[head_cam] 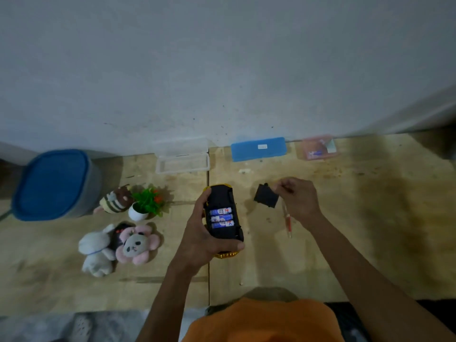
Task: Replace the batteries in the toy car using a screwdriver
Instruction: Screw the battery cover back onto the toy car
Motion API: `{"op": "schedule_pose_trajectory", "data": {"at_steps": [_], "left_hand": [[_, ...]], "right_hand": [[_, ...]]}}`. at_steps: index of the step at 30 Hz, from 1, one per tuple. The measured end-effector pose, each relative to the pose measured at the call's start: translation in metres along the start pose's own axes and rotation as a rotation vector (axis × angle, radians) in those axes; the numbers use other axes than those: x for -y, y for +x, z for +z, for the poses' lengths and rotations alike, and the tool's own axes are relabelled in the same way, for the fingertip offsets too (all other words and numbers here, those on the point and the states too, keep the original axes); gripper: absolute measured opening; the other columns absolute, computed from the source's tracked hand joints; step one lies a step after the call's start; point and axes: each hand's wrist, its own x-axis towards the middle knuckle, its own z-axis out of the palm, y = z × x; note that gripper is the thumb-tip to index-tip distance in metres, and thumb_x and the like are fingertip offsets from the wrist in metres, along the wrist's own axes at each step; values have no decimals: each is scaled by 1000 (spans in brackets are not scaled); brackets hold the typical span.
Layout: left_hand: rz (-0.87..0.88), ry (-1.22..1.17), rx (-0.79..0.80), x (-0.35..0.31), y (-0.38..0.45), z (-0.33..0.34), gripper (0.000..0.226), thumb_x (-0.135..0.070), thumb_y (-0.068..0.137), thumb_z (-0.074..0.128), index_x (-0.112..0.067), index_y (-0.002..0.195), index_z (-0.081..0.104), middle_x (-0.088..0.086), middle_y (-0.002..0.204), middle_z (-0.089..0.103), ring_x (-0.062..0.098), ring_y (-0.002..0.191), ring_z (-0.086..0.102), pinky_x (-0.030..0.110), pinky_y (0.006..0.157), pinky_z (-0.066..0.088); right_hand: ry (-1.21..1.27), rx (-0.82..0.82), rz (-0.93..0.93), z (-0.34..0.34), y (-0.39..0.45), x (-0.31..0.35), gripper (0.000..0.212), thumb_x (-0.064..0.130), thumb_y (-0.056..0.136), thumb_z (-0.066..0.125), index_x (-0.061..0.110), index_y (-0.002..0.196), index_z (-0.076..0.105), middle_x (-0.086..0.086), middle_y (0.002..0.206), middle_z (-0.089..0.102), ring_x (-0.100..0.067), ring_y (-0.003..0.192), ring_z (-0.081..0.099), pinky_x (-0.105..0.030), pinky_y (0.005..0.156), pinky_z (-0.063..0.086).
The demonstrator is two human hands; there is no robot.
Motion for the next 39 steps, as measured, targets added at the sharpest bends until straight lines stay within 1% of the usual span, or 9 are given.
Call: {"op": "schedule_pose_trajectory", "data": {"at_steps": [3, 5, 7, 10, 13, 23, 29, 33, 39], "left_hand": [[51, -8, 60, -19, 4, -1, 127, 17, 50, 91, -35, 151, 34, -14, 131, 55, 15, 108, 69, 45, 81, 62], [108, 14, 114, -33, 8, 2, 127, 19, 51, 90, -34, 151, 32, -18, 131, 53, 6, 106, 69, 34, 76, 62], [161, 35, 160, -45, 10, 6, 126, 19, 51, 89, -33, 150, 32, -18, 133, 51, 0, 104, 67, 25, 73, 60], [212, 39, 205, -57, 11, 11, 127, 16, 51, 91, -36, 150, 32, -15, 139, 49, 0, 109, 65, 29, 74, 61], [249, 41, 225, -64, 9, 13, 129, 15, 49, 93, -36, 151, 32, -13, 143, 43, -4, 109, 64, 29, 71, 61], [272, 47, 241, -65, 3, 7, 131, 16, 47, 93, -36, 151, 31, -12, 142, 43, -4, 104, 65, 29, 69, 61], [271, 55, 238, -62, 5, 5, 135, 12, 45, 95, -36, 152, 29, -13, 142, 43, -2, 107, 64, 25, 72, 60], [269, 40, 234, -61, 4, 6, 135, 13, 45, 95, -35, 152, 29, -14, 142, 43, -2, 107, 64, 25, 72, 60], [259, 43, 222, -60, 6, 10, 128, 7, 50, 96, -38, 151, 32, -29, 133, 49, 3, 114, 63, 28, 79, 60]], "right_hand": [[211, 33, -119, -24, -17, 68, 15, 8, 86, 76, 20, 78, 73, 8, 79, 75, -5, 76, 70, -18, 76, 56], [213, 134, -198, -31, -31, 103, 4, 12, 86, 76, 14, 84, 74, 5, 82, 76, -4, 78, 71, -13, 74, 54], [164, 201, -237, -31, -39, 122, 6, 16, 86, 77, 11, 87, 74, 1, 83, 77, -12, 81, 73, -19, 77, 58], [109, 219, -261, -26, -46, 127, 5, 17, 86, 78, 13, 86, 74, 0, 83, 76, -19, 82, 73, -39, 83, 61], [101, 193, -266, -24, -50, 126, 5, 18, 85, 79, 15, 85, 75, -2, 81, 76, -22, 81, 73, -49, 84, 59], [68, 161, -228, -16, -55, 127, 6, 21, 84, 80, 16, 85, 76, -2, 81, 76, -22, 80, 73, -50, 84, 59], [35, 131, -241, -10, -56, 129, 7, 22, 84, 80, 17, 85, 76, 3, 79, 75, -13, 77, 72, -35, 78, 62], [-81, 122, -308, -11, -54, 129, 7, 23, 83, 81, 19, 82, 75, 8, 74, 71, 4, 65, 61, -11, 65, 50], [-242, 97, -352, -14, -49, 124, 13, 30, 82, 81, 19, 87, 76, 13, 74, 68, 4, 66, 60, -8, 62, 44]]}}
